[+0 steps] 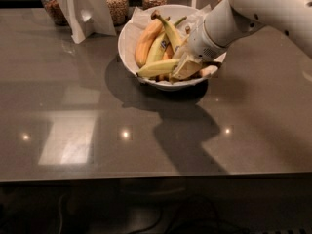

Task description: Pick banana from white bowl

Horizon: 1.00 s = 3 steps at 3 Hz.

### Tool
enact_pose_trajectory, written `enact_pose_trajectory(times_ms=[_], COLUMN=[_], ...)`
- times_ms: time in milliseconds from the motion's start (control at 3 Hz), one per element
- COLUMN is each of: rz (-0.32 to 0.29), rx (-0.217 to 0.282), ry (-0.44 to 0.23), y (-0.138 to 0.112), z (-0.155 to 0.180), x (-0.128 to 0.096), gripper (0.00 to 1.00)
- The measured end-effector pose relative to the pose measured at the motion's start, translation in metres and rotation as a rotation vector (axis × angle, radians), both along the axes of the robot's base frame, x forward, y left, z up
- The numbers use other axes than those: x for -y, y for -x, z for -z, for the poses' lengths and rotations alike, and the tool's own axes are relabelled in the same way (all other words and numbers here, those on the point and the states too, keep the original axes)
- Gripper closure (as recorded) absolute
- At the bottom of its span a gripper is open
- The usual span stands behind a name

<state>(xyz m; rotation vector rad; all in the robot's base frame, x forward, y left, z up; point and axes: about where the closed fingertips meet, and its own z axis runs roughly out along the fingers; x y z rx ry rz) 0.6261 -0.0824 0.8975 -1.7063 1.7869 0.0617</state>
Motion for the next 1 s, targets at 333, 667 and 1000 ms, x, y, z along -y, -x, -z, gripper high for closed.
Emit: enact_pose_trajectory(times_ms=[333,667,1000], rz=[-0.015,-0.073,-0.146], rx=[0.012,-0.037,-0.093], ry=[0.025,0.010,-0.031], y=[0.001,0.005,0.027], z=[-0.016,-0.030,-0.059], x=[0.005,0.010,0.020], gripper=[1.00,1.00,1.00])
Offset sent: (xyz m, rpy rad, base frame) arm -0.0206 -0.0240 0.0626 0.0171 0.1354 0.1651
